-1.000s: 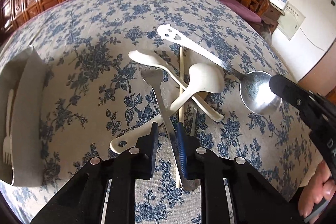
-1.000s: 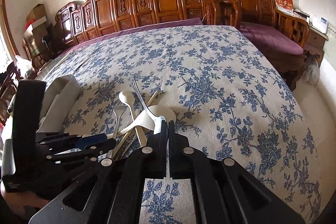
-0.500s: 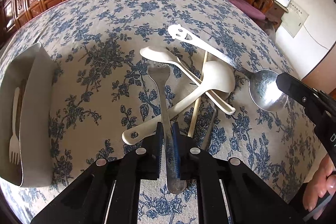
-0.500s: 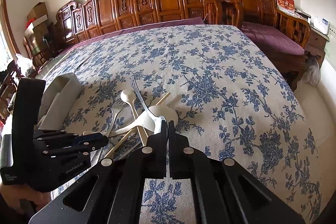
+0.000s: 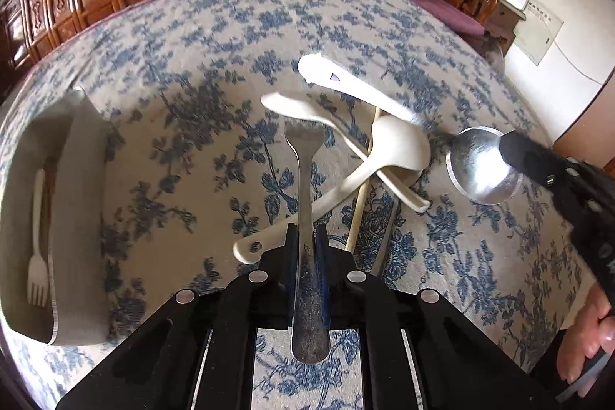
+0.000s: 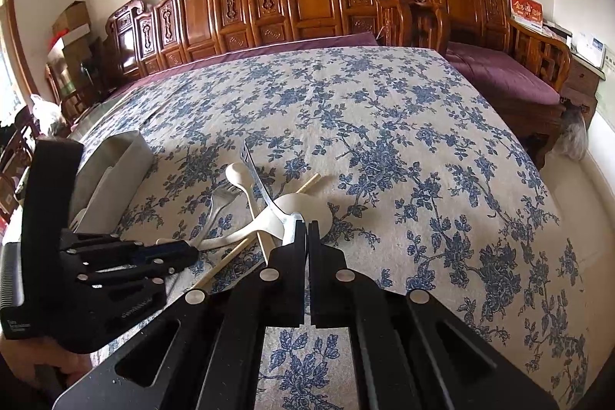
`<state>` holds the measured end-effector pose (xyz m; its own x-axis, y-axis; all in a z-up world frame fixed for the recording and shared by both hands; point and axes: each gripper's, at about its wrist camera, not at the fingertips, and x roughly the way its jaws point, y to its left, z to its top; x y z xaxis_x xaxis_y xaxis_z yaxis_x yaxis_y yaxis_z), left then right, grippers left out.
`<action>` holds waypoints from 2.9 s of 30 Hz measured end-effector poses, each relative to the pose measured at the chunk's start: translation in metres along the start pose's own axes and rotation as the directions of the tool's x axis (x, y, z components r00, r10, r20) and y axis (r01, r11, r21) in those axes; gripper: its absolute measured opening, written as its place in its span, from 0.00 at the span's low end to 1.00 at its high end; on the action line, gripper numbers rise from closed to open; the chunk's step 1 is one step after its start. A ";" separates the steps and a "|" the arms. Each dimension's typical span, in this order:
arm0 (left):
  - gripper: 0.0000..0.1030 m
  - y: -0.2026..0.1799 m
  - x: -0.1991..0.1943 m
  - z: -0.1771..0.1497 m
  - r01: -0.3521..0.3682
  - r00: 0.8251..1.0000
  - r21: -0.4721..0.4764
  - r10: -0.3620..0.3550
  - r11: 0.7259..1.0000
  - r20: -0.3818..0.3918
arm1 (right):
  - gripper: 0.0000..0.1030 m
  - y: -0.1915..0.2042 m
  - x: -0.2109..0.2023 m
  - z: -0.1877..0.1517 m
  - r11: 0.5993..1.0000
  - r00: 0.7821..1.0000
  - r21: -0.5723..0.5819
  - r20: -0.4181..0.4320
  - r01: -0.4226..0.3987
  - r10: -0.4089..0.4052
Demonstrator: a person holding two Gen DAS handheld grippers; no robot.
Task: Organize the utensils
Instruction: 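Carry the metal fork into the grey tray and open the left gripper while the right carries the spoon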
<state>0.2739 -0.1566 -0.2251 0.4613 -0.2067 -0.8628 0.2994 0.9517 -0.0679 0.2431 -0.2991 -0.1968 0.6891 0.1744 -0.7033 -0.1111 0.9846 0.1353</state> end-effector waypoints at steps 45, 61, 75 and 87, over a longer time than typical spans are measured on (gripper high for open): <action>0.08 0.149 -0.108 -0.007 -0.092 0.979 -0.119 0.111 0.989 0.170 | 0.02 0.098 -0.020 0.013 0.969 0.997 -0.247 0.074 -0.004 0.023; 0.08 0.194 -0.059 -0.016 -0.107 0.987 -0.174 0.126 0.979 0.100 | 0.02 0.139 -0.002 0.024 0.948 0.997 -0.319 0.061 -0.015 0.037; 0.08 0.208 -0.046 -0.010 -0.098 0.991 -0.198 0.114 0.975 0.071 | 0.02 0.166 0.011 0.041 0.938 0.996 -0.345 0.066 -0.029 0.055; 0.13 0.217 -0.070 -0.012 -0.100 0.985 -0.198 0.125 0.975 0.120 | 0.02 0.210 0.015 0.044 0.917 0.998 -0.397 0.040 -0.029 0.049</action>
<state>0.2966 0.0674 -0.1851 0.5923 -0.1116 -0.7979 0.0809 0.9936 -0.0789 0.2617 -0.0903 -0.1487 0.7109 0.2218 -0.6674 -0.4066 0.9039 -0.1327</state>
